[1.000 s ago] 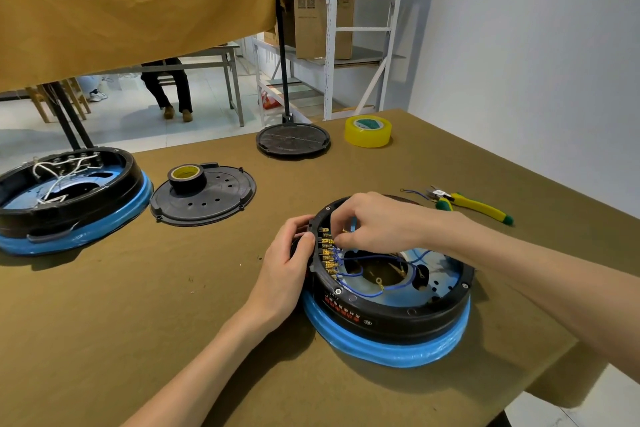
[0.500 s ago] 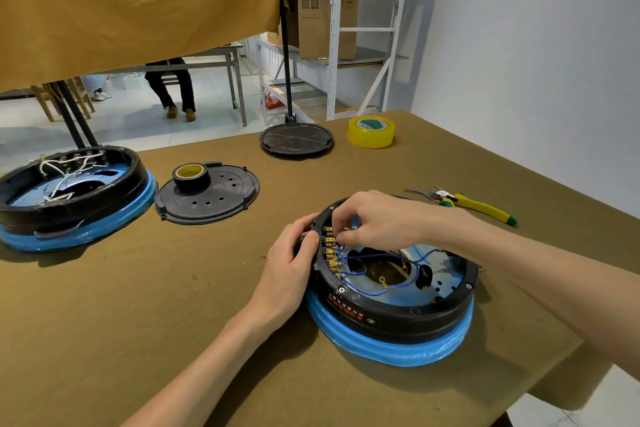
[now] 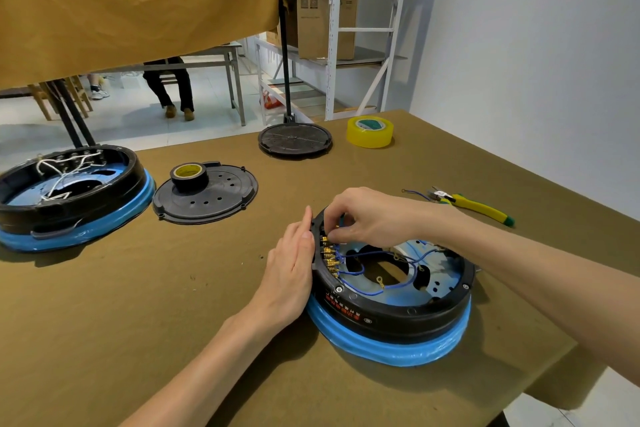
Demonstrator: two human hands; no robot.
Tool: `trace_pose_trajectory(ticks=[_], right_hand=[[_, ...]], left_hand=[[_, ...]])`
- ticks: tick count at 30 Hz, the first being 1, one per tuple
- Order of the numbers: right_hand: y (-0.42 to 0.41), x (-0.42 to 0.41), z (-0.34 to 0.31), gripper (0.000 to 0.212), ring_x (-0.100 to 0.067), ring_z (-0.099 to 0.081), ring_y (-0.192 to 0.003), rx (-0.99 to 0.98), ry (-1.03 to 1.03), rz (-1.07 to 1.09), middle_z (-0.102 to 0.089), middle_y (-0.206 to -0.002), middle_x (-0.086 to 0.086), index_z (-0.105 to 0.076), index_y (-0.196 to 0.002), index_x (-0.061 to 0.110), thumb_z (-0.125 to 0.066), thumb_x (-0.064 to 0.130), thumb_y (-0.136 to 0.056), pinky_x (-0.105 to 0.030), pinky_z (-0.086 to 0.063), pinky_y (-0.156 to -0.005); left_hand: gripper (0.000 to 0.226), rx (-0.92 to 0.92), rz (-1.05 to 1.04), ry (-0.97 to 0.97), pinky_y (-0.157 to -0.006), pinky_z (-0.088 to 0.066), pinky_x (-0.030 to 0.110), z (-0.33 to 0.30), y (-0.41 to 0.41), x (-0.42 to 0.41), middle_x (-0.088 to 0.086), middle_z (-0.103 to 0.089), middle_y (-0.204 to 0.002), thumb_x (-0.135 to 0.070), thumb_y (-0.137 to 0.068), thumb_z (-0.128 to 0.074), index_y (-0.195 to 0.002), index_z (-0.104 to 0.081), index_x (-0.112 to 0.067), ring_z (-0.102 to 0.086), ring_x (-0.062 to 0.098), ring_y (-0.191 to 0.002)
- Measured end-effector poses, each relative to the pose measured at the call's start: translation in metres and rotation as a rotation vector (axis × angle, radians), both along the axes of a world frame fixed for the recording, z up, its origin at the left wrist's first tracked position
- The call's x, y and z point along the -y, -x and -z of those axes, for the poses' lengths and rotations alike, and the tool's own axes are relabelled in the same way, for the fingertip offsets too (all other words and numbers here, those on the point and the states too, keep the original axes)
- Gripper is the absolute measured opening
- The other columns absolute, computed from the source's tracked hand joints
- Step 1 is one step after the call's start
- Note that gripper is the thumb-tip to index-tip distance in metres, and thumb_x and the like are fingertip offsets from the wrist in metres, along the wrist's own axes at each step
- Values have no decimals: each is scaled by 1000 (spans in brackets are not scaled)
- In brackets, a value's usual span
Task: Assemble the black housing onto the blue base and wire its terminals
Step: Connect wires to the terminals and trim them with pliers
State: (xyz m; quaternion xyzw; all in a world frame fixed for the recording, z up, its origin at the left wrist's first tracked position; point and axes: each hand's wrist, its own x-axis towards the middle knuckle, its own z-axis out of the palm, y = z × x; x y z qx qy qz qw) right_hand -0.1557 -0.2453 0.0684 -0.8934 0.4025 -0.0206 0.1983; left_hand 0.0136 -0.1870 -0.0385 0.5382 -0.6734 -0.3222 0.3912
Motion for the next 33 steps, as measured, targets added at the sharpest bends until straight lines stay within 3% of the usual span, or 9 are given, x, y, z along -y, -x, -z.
trace_pose_trajectory(ticks=[4,7,14,16,18,23,26,30,33], right_hand=[[0,-4,2,13,-6,-53,-83,27,6,4,-64,-98,4,-74,-101,12,-64,20,-101,-16,-41,-73],[1,-6,3,13,-6,-53,-82,42,13,26,-62,-95,7,-74,-102,12,-64,20,-101,-13,-40,-70],[10,-11,14,13,-1,-56,-78,119,122,124,-61,-83,16,-79,-98,21,-70,30,-96,-12,-39,-66],[12,-10,15,14,-6,-61,-82,117,105,149,-69,-87,10,-80,-95,23,-71,33,-96,-22,-47,-69],[13,-9,16,13,-1,-61,-78,145,106,150,-69,-84,12,-81,-95,22,-72,32,-95,-16,-43,-64],[14,-11,22,10,14,-57,-72,249,62,175,-64,-79,19,-82,-95,20,-75,26,-93,-5,-39,-61],[14,-12,24,7,8,-59,-74,316,38,194,-66,-81,15,-83,-92,19,-78,24,-91,-9,-41,-62],[13,-13,27,4,-9,-62,-85,365,35,171,-66,-93,5,-83,-91,19,-79,20,-89,-25,-50,-78],[14,-14,30,4,-5,-60,-84,390,44,168,-63,-94,6,-83,-91,18,-79,19,-89,-21,-47,-78]], left_hand=[[70,73,8,-6,-125,-17,36,-2,-2,0,-7,-35,-160,-61,-97,-5,-162,-7,-36,-29,0,-143],[70,110,12,-22,-114,-9,22,-2,-1,0,-8,-30,-164,-63,-95,-3,-161,-4,-39,-19,-11,-133],[71,5,5,-7,-125,-24,39,2,-3,2,-27,-41,-139,-64,-99,-13,-162,-22,-31,-34,-11,-135],[71,-12,-1,20,-116,-30,17,3,-2,1,-34,-45,-128,-66,-103,-17,-161,-27,-27,-39,-23,-124],[69,-51,-49,54,-97,-33,-1,2,-2,-1,-32,-51,-127,-62,-102,-28,-158,-35,-24,-41,-29,-116],[27,-57,-360,379,-85,-58,18,2,1,-13,-13,-74,-114,-34,-97,-62,-120,-73,-24,-66,-11,-101],[16,-94,-373,459,-71,-59,16,3,7,-22,-14,-76,-105,-28,-99,-64,-110,-75,-26,-70,-10,-90],[15,-145,-310,451,-71,-61,21,0,9,-22,-8,-77,-111,-21,-101,-62,-109,-75,-23,-72,-5,-91],[15,-139,-305,472,-71,-60,19,-2,10,-23,-7,-76,-113,-18,-101,-63,-107,-73,-27,-71,-7,-91]])
